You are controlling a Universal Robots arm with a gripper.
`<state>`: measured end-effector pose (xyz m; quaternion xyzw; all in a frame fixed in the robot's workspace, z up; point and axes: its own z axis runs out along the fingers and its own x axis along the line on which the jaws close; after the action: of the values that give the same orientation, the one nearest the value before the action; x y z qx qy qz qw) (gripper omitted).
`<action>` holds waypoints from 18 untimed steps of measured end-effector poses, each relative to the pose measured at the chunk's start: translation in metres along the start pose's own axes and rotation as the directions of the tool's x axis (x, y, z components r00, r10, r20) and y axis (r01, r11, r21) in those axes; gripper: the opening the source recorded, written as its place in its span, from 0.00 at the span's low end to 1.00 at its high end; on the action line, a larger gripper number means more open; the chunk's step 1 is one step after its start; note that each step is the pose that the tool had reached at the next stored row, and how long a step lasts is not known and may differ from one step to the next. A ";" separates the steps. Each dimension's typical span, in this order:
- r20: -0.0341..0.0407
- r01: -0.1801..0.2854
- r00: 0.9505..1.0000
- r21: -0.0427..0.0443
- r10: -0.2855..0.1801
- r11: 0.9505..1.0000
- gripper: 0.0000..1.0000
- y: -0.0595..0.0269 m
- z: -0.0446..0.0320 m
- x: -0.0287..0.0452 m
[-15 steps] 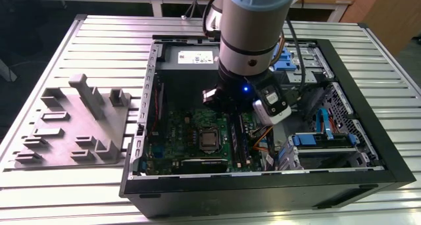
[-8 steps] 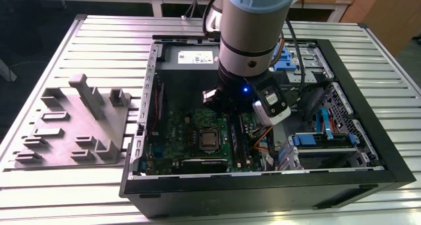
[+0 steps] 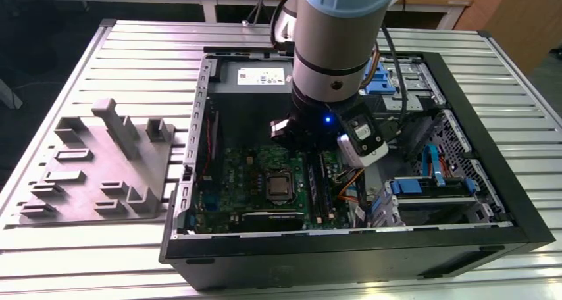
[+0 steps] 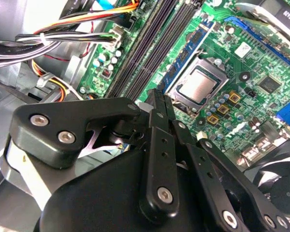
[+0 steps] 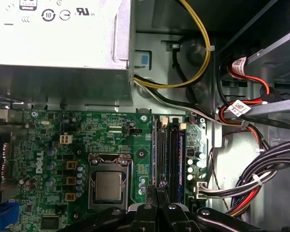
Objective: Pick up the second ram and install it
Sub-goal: 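Insert the second ram into the second slot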
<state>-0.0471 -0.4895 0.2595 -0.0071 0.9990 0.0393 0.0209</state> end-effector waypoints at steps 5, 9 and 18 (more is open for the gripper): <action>0.000 0.000 1.000 0.001 0.000 1.000 0.11 -0.0001 0.0013 0.0000; 0.000 0.000 1.000 0.001 0.000 1.000 0.11 -0.0005 0.0065 0.0002; 0.000 0.000 1.000 0.001 0.000 1.000 0.11 -0.0009 0.0099 -0.0073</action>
<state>-0.0394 -0.4895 0.2499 -0.0071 0.9990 0.0386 0.0209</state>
